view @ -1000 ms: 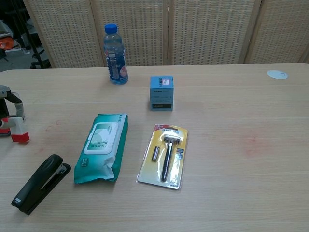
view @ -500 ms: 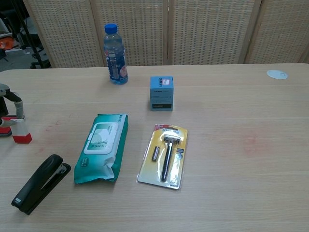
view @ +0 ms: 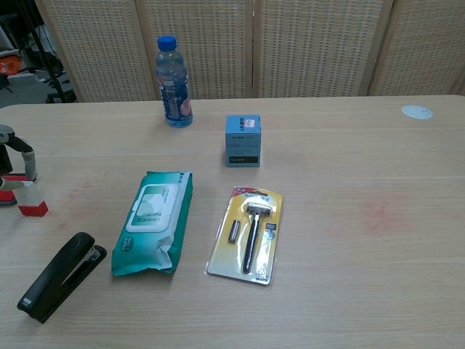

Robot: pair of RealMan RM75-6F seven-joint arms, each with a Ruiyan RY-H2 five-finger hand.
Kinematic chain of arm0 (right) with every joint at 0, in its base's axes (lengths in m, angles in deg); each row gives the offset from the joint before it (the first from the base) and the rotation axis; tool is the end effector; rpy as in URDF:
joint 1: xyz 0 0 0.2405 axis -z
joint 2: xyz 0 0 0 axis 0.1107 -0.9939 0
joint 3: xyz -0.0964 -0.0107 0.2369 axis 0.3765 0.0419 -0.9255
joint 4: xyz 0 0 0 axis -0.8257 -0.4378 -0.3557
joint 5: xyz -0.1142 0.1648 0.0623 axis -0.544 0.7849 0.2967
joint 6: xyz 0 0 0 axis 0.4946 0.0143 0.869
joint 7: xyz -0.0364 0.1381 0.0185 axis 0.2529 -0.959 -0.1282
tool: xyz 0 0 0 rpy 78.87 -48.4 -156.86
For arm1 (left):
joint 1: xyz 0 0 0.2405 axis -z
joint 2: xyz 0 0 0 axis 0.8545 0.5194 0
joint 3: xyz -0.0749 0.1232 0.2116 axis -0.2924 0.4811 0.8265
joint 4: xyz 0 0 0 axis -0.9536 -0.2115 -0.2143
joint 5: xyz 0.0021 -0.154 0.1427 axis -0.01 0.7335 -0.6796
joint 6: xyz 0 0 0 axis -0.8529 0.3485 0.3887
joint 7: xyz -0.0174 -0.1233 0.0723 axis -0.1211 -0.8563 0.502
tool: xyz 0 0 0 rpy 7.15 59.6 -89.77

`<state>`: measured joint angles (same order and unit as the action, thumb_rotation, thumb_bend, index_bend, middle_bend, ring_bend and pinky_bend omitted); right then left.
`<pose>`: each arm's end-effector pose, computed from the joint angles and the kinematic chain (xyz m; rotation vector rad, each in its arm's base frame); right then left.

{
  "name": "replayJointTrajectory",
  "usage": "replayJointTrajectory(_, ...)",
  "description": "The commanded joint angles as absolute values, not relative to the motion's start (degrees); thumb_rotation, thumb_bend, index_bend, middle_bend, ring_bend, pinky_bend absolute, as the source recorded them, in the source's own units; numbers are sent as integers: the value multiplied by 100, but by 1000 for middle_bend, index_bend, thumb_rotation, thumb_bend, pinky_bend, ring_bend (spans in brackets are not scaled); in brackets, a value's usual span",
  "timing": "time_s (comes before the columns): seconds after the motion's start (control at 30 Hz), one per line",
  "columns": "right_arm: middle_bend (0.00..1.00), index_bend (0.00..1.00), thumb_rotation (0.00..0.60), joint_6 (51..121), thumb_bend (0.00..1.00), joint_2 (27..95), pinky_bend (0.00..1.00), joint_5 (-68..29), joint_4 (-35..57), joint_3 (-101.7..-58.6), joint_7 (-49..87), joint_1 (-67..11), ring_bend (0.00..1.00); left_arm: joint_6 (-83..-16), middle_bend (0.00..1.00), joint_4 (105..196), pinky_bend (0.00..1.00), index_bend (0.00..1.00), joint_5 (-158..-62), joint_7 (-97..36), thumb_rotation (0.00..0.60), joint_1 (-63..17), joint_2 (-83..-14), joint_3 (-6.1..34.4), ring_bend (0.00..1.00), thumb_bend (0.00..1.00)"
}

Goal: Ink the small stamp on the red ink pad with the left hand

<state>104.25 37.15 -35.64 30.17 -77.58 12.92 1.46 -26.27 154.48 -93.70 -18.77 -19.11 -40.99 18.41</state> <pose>-0.3215 -0.1979 0.1966 1.2329 -0.9670 0.9465 -0.2969 0.3576 0.0619 -1.5934 -1.2561 -0.4746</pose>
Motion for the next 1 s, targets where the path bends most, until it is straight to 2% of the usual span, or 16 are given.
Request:
replayJointTrajectory(0.03,0,0,600,10426,0,3714,0,-3567,3017,-7758,1287,147,0,-2626,1000,15501,1000,497,-9387,-1877,600,-1917,-4049,1845,1000,367)
replayJointTrajectory(0.27,0,0,600,10439,0,3707,0,-3581,3026,-7756,1273,153,0,-2655,993,15767,1000,491,-9461,-1894,600,-1946,-3796,1851,1000,367)
replayJointTrajectory(0.4,0,0,600,10453,0,3701,0,-3597,3036,-7750,1274,160,0,-2829,908,16014,990,464,-9650,-2068,600,-2016,-3602,1746,981,339)
replayJointTrajectory(0.47,0,0,600,10459,0,3701,0,-3603,3036,-7747,1273,163,0,-3071,784,16188,903,379,-9925,-2348,600,-2131,-3498,1611,862,294)
replayJointTrajectory(0.53,0,0,600,10468,0,3700,0,-3608,3037,-7749,1268,165,0,-3322,520,16399,714,228,-10350,-2768,600,-2303,-3346,1500,588,234)
replayJointTrajectory(0.57,0,0,600,10474,0,3699,0,-3610,3039,-7751,1262,167,0,-3484,301,16510,571,141,-10576,-2969,600,-2402,-3257,1459,386,197)
replayJointTrajectory(0.6,0,0,600,10482,0,3697,0,-3616,3039,-7752,1256,169,0,-3636,129,16605,435,78,-10813,-3146,600,-2508,-3172,1459,210,166)
replayJointTrajectory(0.63,0,0,600,10489,0,3696,0,-3620,3040,-7753,1254,171,0,-3768,26,16666,306,35,-11030,-3307,600,-2602,-3104,1471,85,145)
replayJointTrajectory(0.7,0,0,600,10502,0,3695,0,-3635,3046,-7750,1256,174,0,-4100,0,16705,137,5,-11432,-3546,600,-2794,-3016,1511,7,123)
replayJointTrajectory(0.73,0,0,600,10511,0,3694,0,-3652,3047,-7747,1251,176,0,-4339,0,16709,62,0,-11659,-3656,600,-2928,-2985,1556,0,104)
replayJointTrajectory(0.77,0,0,600,10519,0,3694,0,-3665,3047,-7744,1244,178,0,-4549,0,16696,31,0,-11806,-3705,600,-3037,-2980,1587,0,90)
replayJointTrajectory(0.83,0,0,600,10544,0,3696,0,-3695,3045,-7740,1235,183,0,-5018,0,16618,1,0,-12054,-3715,600,-3267,-3028,1651,0,65)
replayJointTrajectory(1.0,0,0,600,10573,0,3713,0,-3727,3028,-7736,1221,188,0,-6273,0,16299,0,0,-12329,-3933,600,-3917,-3419,1656,0,61)
